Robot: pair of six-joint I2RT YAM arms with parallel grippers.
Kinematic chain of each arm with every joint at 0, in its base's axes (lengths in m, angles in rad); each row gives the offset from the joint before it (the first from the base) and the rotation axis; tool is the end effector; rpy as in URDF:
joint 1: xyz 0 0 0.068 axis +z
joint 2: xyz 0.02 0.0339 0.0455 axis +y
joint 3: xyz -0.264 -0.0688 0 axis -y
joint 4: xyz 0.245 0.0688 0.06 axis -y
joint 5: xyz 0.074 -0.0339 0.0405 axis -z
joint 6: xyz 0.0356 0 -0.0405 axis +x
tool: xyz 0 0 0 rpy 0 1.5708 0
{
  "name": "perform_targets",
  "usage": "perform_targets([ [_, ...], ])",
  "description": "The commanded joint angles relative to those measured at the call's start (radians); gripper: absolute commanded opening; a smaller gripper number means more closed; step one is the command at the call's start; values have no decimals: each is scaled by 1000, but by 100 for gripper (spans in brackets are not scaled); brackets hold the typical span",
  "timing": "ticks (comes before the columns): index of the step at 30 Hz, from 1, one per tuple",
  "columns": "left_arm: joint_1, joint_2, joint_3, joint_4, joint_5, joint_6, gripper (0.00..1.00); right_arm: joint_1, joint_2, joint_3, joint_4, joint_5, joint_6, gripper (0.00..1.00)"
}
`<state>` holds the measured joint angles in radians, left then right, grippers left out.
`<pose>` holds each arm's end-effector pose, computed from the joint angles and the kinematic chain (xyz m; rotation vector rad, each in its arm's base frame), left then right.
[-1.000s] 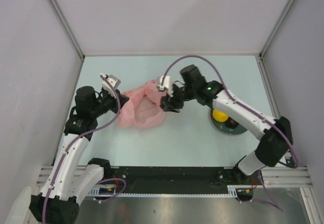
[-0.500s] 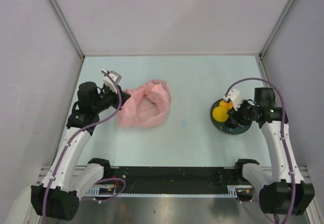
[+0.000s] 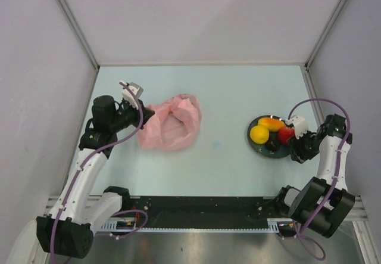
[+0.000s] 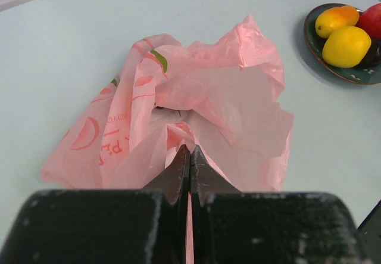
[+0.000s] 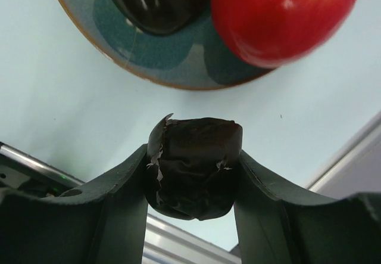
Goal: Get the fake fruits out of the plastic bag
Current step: Place the fake fruit on the plate.
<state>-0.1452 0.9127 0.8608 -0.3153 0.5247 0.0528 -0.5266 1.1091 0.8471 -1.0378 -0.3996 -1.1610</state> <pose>0.1994 -0.0472 0.3319 0.5352 1.8516 -0.5686 0.1653 -0.0801 0.2415 -0.9011 2.5090 0.0872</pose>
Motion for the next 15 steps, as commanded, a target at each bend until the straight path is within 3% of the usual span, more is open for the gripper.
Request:
perform_targets([
  [1, 7, -26, 27, 16, 9, 2, 0, 62, 24, -23, 71, -35, 84, 31],
  [7, 7, -35, 24, 1, 9, 5, 0, 158, 57, -63, 234, -5, 286, 33],
  [15, 7, -58, -6, 7, 9, 4, 0, 197, 106, -65, 298, 36, 368, 34],
])
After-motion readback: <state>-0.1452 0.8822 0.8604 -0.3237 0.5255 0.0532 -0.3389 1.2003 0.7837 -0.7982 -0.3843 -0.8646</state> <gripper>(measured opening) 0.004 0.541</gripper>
